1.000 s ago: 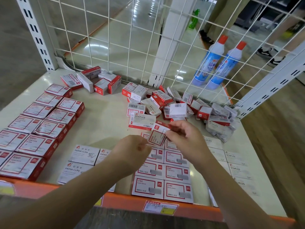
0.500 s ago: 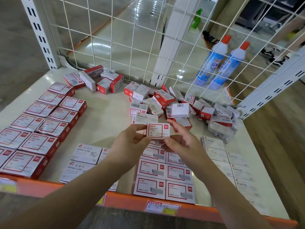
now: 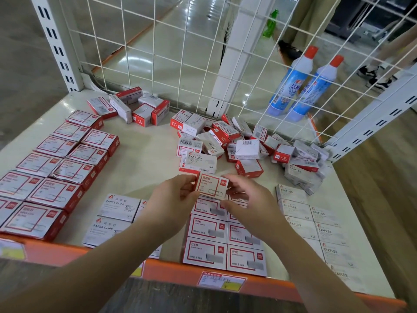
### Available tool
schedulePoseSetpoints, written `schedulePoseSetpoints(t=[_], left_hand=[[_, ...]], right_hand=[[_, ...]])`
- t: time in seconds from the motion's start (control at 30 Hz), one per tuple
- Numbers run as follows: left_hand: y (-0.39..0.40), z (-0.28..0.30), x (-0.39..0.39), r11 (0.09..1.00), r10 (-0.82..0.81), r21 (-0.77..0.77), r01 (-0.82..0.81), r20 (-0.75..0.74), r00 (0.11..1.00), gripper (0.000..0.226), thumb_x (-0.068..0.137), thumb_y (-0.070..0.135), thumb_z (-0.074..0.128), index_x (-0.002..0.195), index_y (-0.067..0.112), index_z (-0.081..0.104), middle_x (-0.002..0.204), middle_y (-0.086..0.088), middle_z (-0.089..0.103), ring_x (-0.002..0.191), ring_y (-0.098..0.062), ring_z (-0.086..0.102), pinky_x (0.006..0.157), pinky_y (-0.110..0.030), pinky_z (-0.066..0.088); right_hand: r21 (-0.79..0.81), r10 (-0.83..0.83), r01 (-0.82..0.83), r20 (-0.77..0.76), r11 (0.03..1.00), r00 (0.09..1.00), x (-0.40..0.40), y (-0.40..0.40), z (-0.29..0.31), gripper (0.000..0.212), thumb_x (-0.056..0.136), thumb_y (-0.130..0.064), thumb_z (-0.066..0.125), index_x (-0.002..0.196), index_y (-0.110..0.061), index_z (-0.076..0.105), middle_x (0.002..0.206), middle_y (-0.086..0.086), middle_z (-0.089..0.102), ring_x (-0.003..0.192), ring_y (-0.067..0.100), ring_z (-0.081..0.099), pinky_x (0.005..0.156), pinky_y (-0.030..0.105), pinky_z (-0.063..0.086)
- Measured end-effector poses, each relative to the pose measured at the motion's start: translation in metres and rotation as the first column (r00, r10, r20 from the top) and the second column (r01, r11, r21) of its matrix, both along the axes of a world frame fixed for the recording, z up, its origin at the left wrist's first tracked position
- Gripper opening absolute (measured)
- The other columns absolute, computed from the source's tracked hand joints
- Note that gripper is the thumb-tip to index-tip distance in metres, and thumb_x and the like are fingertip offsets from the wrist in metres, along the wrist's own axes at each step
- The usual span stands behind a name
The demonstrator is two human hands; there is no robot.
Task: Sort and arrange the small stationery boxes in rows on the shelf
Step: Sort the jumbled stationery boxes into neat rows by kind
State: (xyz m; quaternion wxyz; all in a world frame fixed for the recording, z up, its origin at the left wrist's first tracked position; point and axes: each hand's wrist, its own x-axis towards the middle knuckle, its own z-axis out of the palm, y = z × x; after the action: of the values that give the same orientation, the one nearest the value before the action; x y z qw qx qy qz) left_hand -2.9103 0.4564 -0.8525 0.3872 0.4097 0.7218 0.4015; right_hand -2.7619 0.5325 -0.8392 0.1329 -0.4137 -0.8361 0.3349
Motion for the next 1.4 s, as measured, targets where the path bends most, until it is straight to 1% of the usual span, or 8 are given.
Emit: schedulePoseSetpoints(t=[0.23,0.47,0.7,0.83,0.97,1.1,1.27,1.4], left_hand=[[0.001,0.001,0.001,1.0,-0.013,0.005,0.013,-0.046,0.999,0.03,0.095,0.019,0.048,0.124,0.024,0.053,0.099,0.015,0.057,0.089,-0.006,0.056,0.055,-0.01,0.048],[-0.001,0.007,-0.01,1.0,-0.027,0.006,0.028,-0.132,0.991,0.037,0.093,0.022,0.051,0.129,0.026,0.049,0.109,0.012,0.058,0.103,-0.009,0.055,0.081,-0.023,0.05],[-0.015,0.014,-0.054,0.995,-0.096,-0.081,0.064,-0.498,0.862,0.044,0.095,0.022,0.048,0.138,0.025,0.039,0.136,0.008,0.043,0.12,-0.009,0.044,0.094,-0.016,0.034],[-0.024,0.015,-0.087,0.989,-0.11,-0.144,0.025,-0.622,0.776,0.043,0.096,0.025,0.044,0.138,0.025,0.037,0.14,0.006,0.039,0.124,-0.013,0.043,0.1,-0.026,0.036],[-0.028,0.013,-0.116,0.986,-0.118,-0.169,0.005,-0.672,0.731,0.043,0.096,0.024,0.04,0.138,0.024,0.036,0.142,0.006,0.037,0.127,-0.013,0.038,0.102,-0.027,0.033],[-0.026,0.011,-0.142,0.984,-0.121,-0.175,-0.01,-0.72,0.683,0.041,0.096,0.023,0.038,0.138,0.024,0.037,0.141,0.006,0.038,0.126,-0.015,0.039,0.1,-0.028,0.034],[-0.019,0.005,-0.166,0.959,-0.189,-0.277,-0.059,-0.78,0.597,0.051,0.097,0.031,0.036,0.146,0.022,0.022,0.155,0.003,0.013,0.141,-0.017,0.016,0.113,-0.03,0.017],[-0.018,-0.005,-0.178,0.962,-0.139,-0.252,-0.108,-0.787,0.601,0.053,0.098,0.034,0.033,0.147,0.023,0.016,0.157,0.004,0.006,0.143,-0.015,0.01,0.114,-0.028,0.013]], right_hand=[[0.022,0.017,-0.017,0.019,1.0,1.0,0.001,0.0,0.001,0.047,0.085,-0.018,0.065,0.127,-0.03,0.05,0.101,-0.026,0.051,0.091,-0.011,0.048,0.073,-0.002,0.036],[0.02,0.018,-0.018,-0.019,1.0,1.0,-0.004,-0.001,0.003,0.042,0.085,-0.021,0.065,0.116,-0.043,0.048,0.094,-0.038,0.049,0.092,-0.019,0.049,0.075,-0.002,0.038],[-0.023,0.026,-0.027,-0.056,0.999,0.998,-0.032,0.001,0.007,0.029,0.085,-0.028,0.064,0.105,-0.046,0.052,0.092,-0.031,0.056,0.09,-0.016,0.052,0.071,0.002,0.04],[0.012,0.014,-0.013,-0.066,1.0,0.998,-0.06,0.007,0.005,0.033,0.081,-0.028,0.069,0.109,-0.038,0.055,0.087,-0.031,0.054,0.084,-0.025,0.046,0.069,-0.003,0.036],[-0.011,0.026,-0.027,-0.068,1.0,0.997,-0.092,0.014,0.005,0.03,0.082,-0.026,0.068,0.108,-0.035,0.058,0.085,-0.026,0.058,0.08,-0.017,0.052,0.067,0.003,0.041],[-0.023,-0.003,0.0,-0.127,1.0,0.992,-0.123,0.022,-0.001,0.015,0.079,-0.02,0.069,0.094,-0.021,0.067,0.08,-0.008,0.067,0.075,0.005,0.061,0.075,0.027,0.052],[-0.009,-0.014,0.013,-0.161,1.0,0.987,-0.161,0.033,-0.01,0.017,0.078,-0.016,0.068,0.08,-0.032,0.062,0.068,-0.016,0.062,0.062,-0.008,0.055,0.058,0.006,0.04],[-0.014,-0.039,0.037,-0.146,0.999,0.989,-0.189,0.041,-0.022,0.016,0.077,-0.019,0.066,0.09,-0.029,0.065,0.075,-0.014,0.065,0.068,0.001,0.059,0.067,0.019,0.046]])
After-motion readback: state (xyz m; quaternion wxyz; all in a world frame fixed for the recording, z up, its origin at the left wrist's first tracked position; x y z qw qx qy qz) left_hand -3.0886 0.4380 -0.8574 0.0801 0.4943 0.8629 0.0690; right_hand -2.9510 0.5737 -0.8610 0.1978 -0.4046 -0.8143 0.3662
